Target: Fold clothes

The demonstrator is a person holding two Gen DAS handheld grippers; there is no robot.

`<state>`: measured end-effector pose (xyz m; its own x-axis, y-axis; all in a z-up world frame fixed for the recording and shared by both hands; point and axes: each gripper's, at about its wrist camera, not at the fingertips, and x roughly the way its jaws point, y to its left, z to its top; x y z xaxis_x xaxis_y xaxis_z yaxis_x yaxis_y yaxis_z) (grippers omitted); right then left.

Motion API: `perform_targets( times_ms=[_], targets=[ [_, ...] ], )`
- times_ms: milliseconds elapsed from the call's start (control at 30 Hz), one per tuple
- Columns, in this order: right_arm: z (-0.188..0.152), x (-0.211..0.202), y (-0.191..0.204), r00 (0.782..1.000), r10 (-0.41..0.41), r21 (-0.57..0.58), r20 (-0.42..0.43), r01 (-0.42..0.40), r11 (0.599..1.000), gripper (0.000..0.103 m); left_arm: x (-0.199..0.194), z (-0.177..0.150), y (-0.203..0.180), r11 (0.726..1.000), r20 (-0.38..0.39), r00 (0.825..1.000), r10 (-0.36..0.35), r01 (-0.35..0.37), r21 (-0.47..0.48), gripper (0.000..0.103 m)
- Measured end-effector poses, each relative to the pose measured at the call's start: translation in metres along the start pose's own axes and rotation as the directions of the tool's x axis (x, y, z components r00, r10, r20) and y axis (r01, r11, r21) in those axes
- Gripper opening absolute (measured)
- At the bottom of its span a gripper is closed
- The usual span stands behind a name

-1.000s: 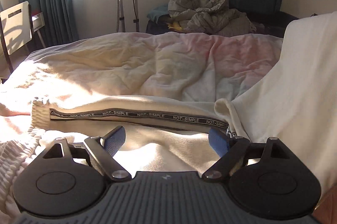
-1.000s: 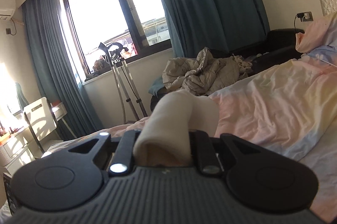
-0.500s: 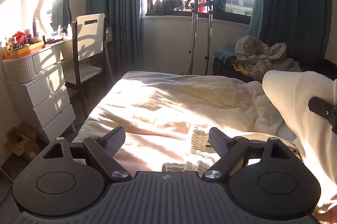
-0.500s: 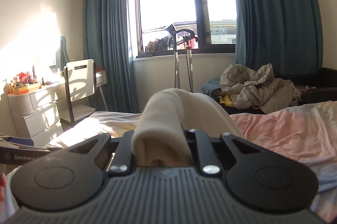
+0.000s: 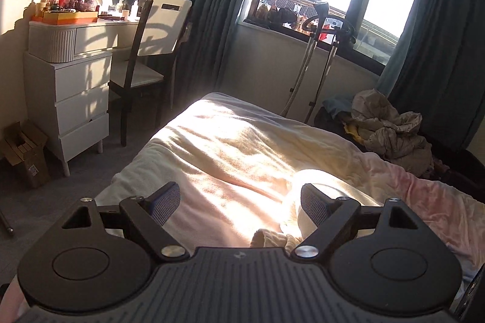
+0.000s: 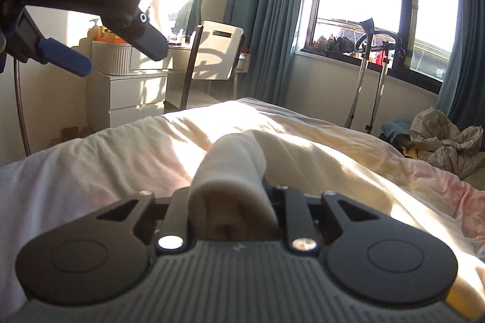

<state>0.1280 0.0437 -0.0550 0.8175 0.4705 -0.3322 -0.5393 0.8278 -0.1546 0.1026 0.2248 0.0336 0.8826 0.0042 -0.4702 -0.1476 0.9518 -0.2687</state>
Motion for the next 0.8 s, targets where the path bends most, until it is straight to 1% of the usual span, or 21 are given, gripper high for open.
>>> perform_targets(
  times_ms=[33, 100, 167, 200, 233, 267, 333, 400, 467, 500, 533, 600, 700, 767, 800],
  targets=[
    [0.002, -0.007, -0.002, 0.999, 0.032, -0.025, 0.0, -0.032, 0.999, 0.037, 0.003, -0.004, -0.002, 1.0, -0.011, 1.0, -0.019, 0.019, -0.013, 0.089],
    [0.005, -0.026, -0.008, 0.996, 0.093, -0.07, 0.002, -0.093, 0.993, 0.042, 0.005, -0.012, -0.008, 0.998, -0.026, 0.998, -0.051, 0.05, -0.044, 0.089],
    [0.009, -0.049, -0.023, 0.989, 0.148, -0.076, 0.001, -0.147, 0.986, 0.046, 0.007, -0.019, -0.016, 0.996, -0.041, 0.997, -0.065, 0.063, -0.056, 0.089],
    [0.011, -0.062, -0.032, 0.985, 0.173, -0.075, 0.008, -0.172, 0.982, 0.05, 0.007, -0.023, -0.02, 0.996, -0.044, 0.996, -0.075, 0.073, -0.053, 0.089],
    [0.012, -0.078, -0.042, 0.981, 0.192, -0.064, 0.026, -0.19, 0.98, 0.053, 0.007, -0.027, -0.024, 0.996, -0.047, 0.995, -0.084, 0.081, -0.044, 0.089],
    [0.013, -0.093, -0.052, 0.979, 0.198, -0.052, 0.041, -0.196, 0.979, 0.054, 0.007, -0.032, -0.03, 0.995, -0.054, 0.994, -0.095, 0.094, -0.024, 0.09],
    [0.011, -0.123, -0.078, 0.981, 0.182, -0.04, 0.065, -0.18, 0.983, 0.059, 0.01, -0.04, -0.042, 0.993, -0.082, 0.991, -0.11, 0.113, 0.035, 0.09],
    [0.004, -0.143, -0.105, 0.992, 0.111, -0.03, 0.055, -0.11, 0.994, 0.063, 0.014, -0.047, -0.054, 0.989, -0.107, 0.989, -0.101, 0.112, 0.101, 0.09],
    [-0.008, -0.149, -0.129, 0.999, 0.038, -0.002, 0.015, -0.038, 0.999, 0.064, 0.017, -0.053, -0.064, 0.98, -0.123, 0.989, -0.086, 0.106, 0.171, 0.09],
    [-0.017, -0.15, -0.144, 1.0, 0.004, 0.037, -0.015, -0.004, 0.999, 0.064, 0.019, -0.056, -0.069, 0.973, -0.131, 0.989, -0.076, 0.102, 0.208, 0.09],
    [-0.026, -0.149, -0.157, 0.999, -0.013, 0.08, -0.04, 0.016, 0.997, 0.064, 0.02, -0.059, -0.072, 0.967, -0.132, 0.989, -0.067, 0.097, 0.236, 0.09],
    [-0.044, -0.146, -0.175, 0.997, 0.003, 0.172, -0.071, 0.01, 0.985, 0.064, 0.023, -0.063, -0.074, 0.958, -0.135, 0.989, -0.054, 0.089, 0.272, 0.09],
    [-0.06, -0.135, -0.176, 0.996, 0.05, 0.223, -0.074, -0.033, 0.974, 0.064, 0.031, -0.067, -0.072, 0.954, -0.143, 0.99, -0.019, 0.06, 0.292, 0.084],
    [-0.065, -0.127, -0.168, 0.994, 0.066, 0.202, -0.088, -0.047, 0.978, 0.064, 0.037, -0.069, -0.067, 0.959, -0.155, 0.988, 0.007, 0.038, 0.282, 0.071],
    [-0.068, -0.124, -0.162, 0.992, 0.069, 0.179, -0.106, -0.049, 0.983, 0.057, 0.041, -0.069, -0.064, 0.966, -0.174, 0.985, 0.011, 0.034, 0.256, 0.069]
  ],
)
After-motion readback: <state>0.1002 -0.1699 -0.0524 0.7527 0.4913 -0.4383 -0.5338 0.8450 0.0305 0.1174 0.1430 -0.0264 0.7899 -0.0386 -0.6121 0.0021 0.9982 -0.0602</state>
